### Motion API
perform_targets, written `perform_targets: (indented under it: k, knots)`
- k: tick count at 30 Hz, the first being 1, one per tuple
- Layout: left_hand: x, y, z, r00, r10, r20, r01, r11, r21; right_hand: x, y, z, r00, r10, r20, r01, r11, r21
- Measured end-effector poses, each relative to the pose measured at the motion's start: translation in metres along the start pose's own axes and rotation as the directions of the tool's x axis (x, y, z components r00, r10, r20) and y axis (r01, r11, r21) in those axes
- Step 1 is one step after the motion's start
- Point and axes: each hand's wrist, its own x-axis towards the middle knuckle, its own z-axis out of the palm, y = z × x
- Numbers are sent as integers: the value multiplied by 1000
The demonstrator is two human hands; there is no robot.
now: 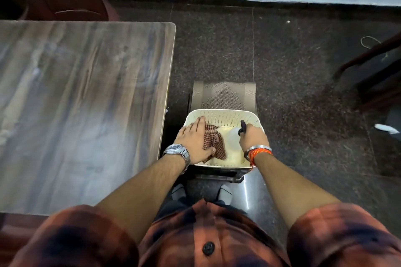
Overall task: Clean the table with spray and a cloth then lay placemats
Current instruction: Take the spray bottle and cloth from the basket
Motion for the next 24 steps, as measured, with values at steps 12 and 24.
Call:
perform_targets:
  k: [12,24]
  knots:
    - [4,-10,-35,998,-48,-45,17,847,-531,7,-121,-157,682,-580,446,588,797,138]
    - [-30,-56,-86,806,-407,-430,-153,558,-816,-13,-224,-147,533,-803,268,617,585,526]
